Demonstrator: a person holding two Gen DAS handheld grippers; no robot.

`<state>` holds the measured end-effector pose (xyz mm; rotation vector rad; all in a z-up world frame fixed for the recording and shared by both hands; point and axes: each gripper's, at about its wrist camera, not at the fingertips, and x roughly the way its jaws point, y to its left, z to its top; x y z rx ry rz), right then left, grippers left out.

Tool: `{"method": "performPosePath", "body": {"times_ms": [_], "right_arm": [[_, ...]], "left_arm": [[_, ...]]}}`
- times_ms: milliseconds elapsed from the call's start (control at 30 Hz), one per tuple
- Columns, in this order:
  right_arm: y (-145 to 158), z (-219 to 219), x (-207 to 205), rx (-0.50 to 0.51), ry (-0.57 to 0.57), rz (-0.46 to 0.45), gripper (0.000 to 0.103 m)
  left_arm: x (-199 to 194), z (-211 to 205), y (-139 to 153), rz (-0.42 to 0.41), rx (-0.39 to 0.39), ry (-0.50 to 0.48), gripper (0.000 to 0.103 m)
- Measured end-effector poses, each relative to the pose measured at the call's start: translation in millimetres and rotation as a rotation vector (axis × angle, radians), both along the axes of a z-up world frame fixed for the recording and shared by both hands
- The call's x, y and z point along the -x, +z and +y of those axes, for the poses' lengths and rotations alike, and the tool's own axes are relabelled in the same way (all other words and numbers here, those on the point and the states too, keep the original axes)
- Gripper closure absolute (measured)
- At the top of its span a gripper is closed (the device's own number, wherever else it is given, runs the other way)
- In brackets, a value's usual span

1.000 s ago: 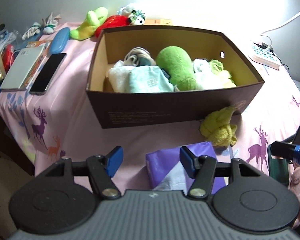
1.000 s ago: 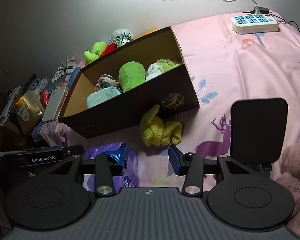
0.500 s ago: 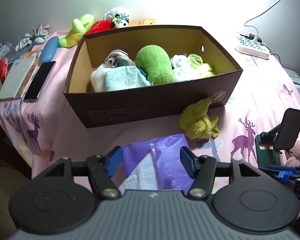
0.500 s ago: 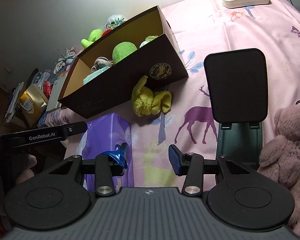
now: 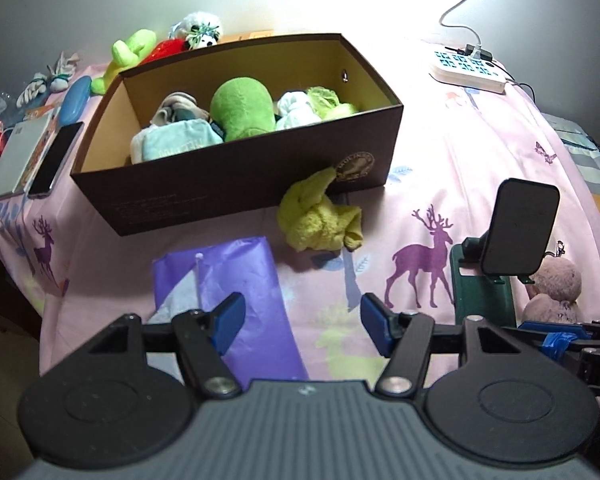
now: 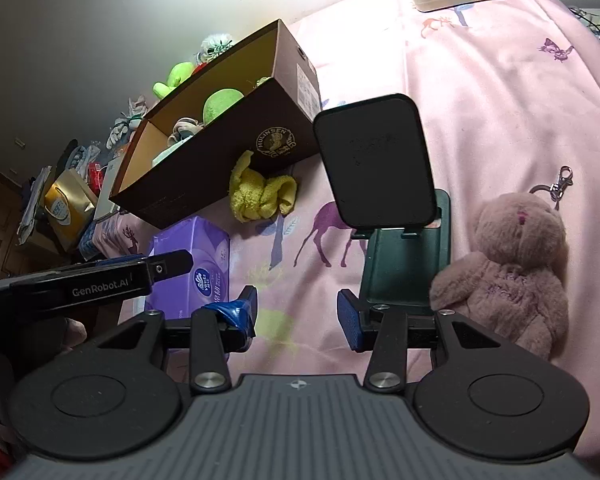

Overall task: Organize soft objects
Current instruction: 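Move the right gripper back toward the pink teddy bear, then grasp the pink teddy bear with the right gripper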

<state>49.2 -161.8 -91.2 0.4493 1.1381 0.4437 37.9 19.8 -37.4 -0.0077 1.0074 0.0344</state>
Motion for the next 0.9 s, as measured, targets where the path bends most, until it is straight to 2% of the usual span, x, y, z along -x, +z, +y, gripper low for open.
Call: {"method": "performPosePath", "body": {"times_ms": [400,900], "right_arm": [[-7.6,-48.1,6.5,-0.002,-0.031,0.022,0.075],[-30.7,-117.6,11.7,0.067,-0.165,0.061,0.075]], "left_arm": [[3.6,-48.0,-13.7,0.038,0.002,-0.012,0.04],[-3.1,-101.2,-34.5,0.097,0.012,-0.091,0.04]]}}
